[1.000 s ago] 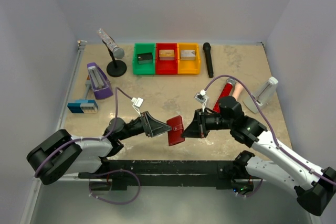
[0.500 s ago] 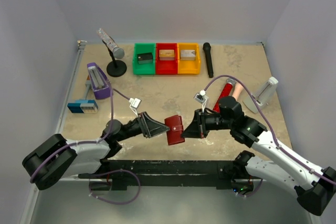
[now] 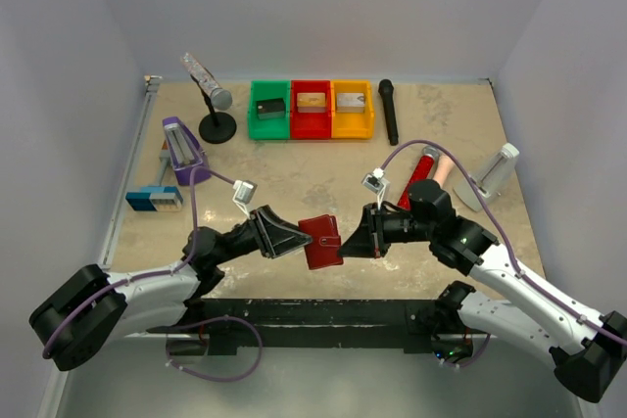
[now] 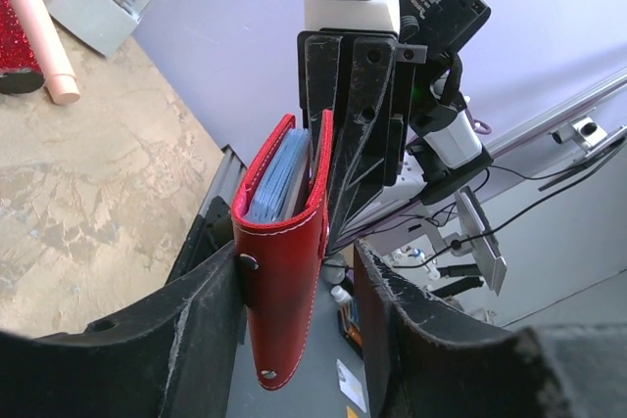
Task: Take the credit cards out of the card holder
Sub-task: Open the card holder.
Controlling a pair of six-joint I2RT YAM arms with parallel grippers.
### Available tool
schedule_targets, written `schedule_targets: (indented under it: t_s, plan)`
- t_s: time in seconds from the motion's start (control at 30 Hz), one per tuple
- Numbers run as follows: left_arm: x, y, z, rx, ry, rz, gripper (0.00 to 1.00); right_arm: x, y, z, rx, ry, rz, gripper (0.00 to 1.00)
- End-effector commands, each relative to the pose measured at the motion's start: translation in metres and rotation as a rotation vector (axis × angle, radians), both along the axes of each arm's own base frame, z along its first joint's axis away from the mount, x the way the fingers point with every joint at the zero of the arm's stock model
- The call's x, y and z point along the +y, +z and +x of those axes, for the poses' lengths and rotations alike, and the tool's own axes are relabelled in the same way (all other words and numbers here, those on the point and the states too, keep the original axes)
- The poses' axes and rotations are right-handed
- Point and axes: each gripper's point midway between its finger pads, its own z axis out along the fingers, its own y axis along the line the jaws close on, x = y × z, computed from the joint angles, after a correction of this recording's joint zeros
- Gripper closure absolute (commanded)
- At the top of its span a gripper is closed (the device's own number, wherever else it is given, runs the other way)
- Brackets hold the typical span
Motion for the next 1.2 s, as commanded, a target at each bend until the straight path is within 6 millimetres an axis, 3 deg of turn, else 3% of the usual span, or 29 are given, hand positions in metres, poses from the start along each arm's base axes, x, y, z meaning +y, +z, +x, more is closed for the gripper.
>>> schedule_targets:
  t_s: [0.0, 1.17]
  plan:
    - [0.003, 0.036, -0.009, -0.143, -0.017, -0.097, 0.5, 0.004, 0.016, 0.003, -0.06, 0.009, 0.051, 1.0]
    - [0.004, 0.028, -0.004, -0.131, 0.02, -0.046, 0.69, 0.003, 0.004, 0.0, -0.031, 0.015, 0.037, 1.0]
